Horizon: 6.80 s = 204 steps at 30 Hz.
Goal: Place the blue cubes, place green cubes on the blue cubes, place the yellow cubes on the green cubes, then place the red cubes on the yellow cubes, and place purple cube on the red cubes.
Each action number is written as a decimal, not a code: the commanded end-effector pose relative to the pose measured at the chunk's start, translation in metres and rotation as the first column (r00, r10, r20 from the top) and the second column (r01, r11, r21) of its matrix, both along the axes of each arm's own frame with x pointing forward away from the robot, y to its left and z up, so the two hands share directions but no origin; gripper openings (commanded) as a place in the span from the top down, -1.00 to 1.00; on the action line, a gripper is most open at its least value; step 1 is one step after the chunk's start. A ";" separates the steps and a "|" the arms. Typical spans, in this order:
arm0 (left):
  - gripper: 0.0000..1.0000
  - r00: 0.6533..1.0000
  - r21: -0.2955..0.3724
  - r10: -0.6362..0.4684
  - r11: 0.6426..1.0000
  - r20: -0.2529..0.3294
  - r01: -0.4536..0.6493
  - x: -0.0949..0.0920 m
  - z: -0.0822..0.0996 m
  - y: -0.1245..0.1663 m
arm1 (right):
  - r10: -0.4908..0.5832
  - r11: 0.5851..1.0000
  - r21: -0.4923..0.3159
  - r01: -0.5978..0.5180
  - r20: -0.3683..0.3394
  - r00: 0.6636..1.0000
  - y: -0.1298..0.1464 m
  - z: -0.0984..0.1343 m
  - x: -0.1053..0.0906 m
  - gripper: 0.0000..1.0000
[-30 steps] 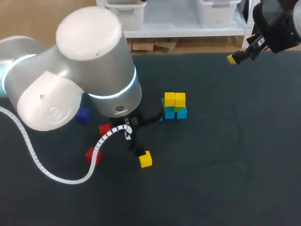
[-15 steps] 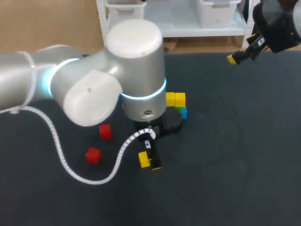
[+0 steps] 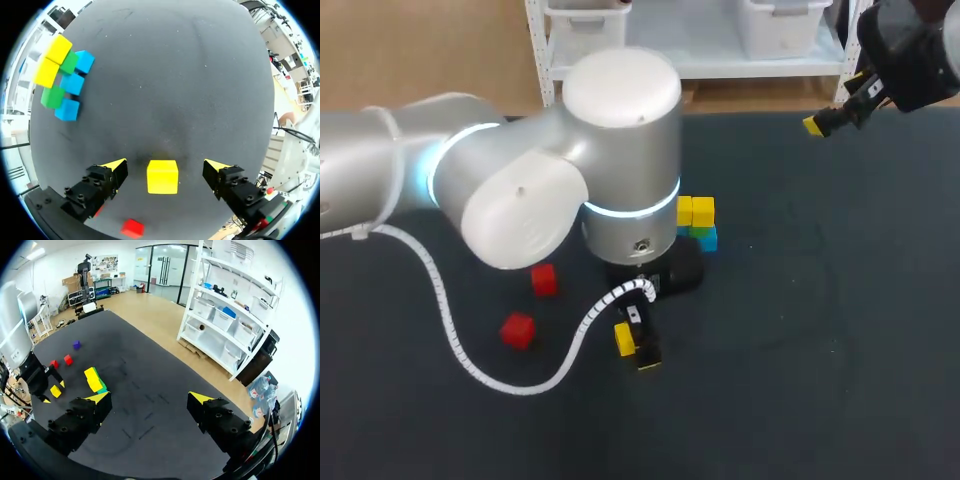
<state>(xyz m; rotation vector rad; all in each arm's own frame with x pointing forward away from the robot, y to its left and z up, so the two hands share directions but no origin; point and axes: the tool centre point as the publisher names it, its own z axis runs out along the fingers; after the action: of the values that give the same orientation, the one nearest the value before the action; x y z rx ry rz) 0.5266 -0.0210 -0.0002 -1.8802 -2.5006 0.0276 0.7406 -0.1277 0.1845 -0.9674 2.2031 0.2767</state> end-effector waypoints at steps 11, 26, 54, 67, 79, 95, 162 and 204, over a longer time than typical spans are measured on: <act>0.60 0.999 -0.010 0.000 1.000 0.034 0.000 0.000 0.001 0.015 | -0.002 1.000 -0.001 0.002 0.001 1.000 0.000 0.000 -0.001 -1.00; 1.00 0.998 -0.031 -0.028 0.999 0.056 0.029 0.009 0.015 0.017 | -0.002 1.000 -0.001 0.002 0.001 1.000 0.000 0.000 -0.001 -1.00; 1.00 0.962 -0.020 -0.269 0.963 0.047 0.270 0.148 0.094 0.005 | -0.002 1.000 -0.001 0.002 0.001 1.000 0.000 0.000 -0.001 -1.00; 1.00 0.942 -0.014 -0.336 0.942 0.004 0.336 0.167 0.083 -0.011 | -0.002 1.000 -0.001 0.002 0.001 1.000 0.000 0.000 -0.001 -1.00; 1.00 0.963 -0.053 -0.270 0.961 0.007 0.270 0.174 0.073 -0.011 | -0.002 1.000 -0.001 0.002 0.001 1.000 0.000 0.000 -0.001 -1.00; 1.00 0.952 -0.076 -0.308 0.949 -0.003 0.306 0.177 0.064 -0.030 | -0.002 1.000 -0.001 0.002 0.001 1.000 0.000 0.000 -0.001 -1.00; -1.00 0.953 -0.096 -0.302 0.948 0.016 0.302 0.179 0.063 -0.028 | -0.002 1.000 -0.001 0.002 0.001 1.000 0.000 0.000 -0.001 -1.00; -1.00 0.890 -0.141 0.435 0.898 0.134 -0.417 0.011 0.046 0.118 | -0.002 1.000 -0.001 0.002 0.001 1.000 0.000 0.000 -0.001 -1.00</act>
<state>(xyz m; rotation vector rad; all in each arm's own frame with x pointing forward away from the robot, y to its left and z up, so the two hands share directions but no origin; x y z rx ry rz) 0.5543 0.0788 0.0470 -1.3470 -2.8750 -0.0718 0.7406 -0.1277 0.1846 -0.9674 2.2030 0.2766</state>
